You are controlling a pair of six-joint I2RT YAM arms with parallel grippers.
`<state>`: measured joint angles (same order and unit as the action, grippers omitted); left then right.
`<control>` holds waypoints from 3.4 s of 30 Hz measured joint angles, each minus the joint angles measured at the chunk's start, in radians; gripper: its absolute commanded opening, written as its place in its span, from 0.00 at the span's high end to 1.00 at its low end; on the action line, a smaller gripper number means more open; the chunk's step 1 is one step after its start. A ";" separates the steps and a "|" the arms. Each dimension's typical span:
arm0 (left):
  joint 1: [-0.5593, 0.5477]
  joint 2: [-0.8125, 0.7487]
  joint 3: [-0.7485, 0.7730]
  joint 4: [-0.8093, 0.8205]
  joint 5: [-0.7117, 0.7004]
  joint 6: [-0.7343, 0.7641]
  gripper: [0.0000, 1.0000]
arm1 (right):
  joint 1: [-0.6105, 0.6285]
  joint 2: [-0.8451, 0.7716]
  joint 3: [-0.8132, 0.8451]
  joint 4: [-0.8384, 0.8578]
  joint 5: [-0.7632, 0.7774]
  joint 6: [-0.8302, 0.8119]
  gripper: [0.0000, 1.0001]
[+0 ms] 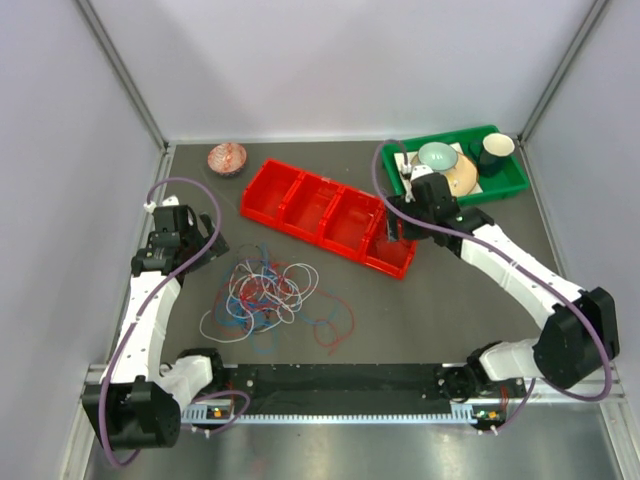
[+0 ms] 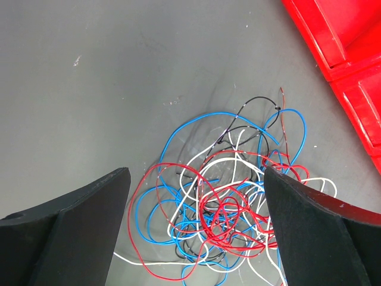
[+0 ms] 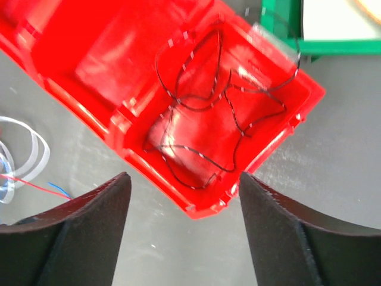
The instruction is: Untangle the cables
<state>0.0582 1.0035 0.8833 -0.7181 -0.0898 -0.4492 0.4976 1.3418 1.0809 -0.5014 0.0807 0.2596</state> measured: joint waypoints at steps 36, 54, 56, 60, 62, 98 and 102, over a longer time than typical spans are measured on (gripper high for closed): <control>0.000 0.000 0.000 -0.001 0.014 0.004 0.01 | -0.050 0.519 0.182 0.093 0.077 -0.046 1.00; 0.000 -0.014 0.000 -0.001 0.014 0.006 0.01 | -0.050 0.198 0.049 0.111 0.056 -0.009 0.55; 0.000 -0.013 0.000 -0.001 0.014 0.006 0.01 | -0.050 0.193 0.062 0.107 0.057 -0.007 0.47; 0.000 -0.013 0.000 0.000 0.014 0.006 0.01 | -0.050 0.199 0.095 0.092 0.069 -0.010 0.43; 0.000 -0.013 0.000 -0.001 0.014 0.006 0.01 | -0.053 0.217 0.118 0.089 0.081 -0.009 0.43; 0.000 -0.013 0.000 -0.002 0.003 0.008 0.01 | -0.107 0.466 0.190 0.110 0.050 0.205 1.00; 0.000 -0.013 0.000 -0.002 0.004 0.008 0.01 | -0.107 0.468 0.175 0.121 0.031 0.206 1.00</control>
<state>0.0582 0.9909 0.8833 -0.7197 -0.0860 -0.4416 0.3904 1.8099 1.2560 -0.3801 0.1116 0.4652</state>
